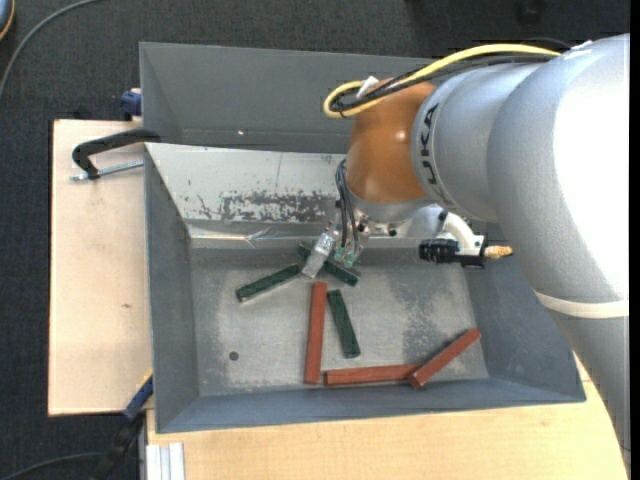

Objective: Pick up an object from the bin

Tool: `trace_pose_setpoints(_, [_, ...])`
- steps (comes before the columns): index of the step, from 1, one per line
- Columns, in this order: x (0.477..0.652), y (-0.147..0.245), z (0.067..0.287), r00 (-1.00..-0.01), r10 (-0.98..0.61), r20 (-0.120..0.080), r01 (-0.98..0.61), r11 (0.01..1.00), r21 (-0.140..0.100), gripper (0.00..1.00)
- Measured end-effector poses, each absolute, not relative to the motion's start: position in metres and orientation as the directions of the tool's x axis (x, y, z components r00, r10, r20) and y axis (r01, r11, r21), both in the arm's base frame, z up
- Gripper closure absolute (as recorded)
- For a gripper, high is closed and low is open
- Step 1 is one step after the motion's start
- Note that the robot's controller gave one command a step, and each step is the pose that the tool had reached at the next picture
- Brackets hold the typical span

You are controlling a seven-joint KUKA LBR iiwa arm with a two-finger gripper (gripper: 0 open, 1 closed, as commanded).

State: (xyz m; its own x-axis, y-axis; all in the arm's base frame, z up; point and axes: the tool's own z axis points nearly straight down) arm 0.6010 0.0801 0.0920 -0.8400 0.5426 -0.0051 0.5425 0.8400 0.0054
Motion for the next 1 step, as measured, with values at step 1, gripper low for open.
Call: trace_pose_setpoints(1, [0.6038, 0.0810, 0.1497, -0.841, 0.541, -0.009, 0.541, 0.841, 0.008, 1.00])
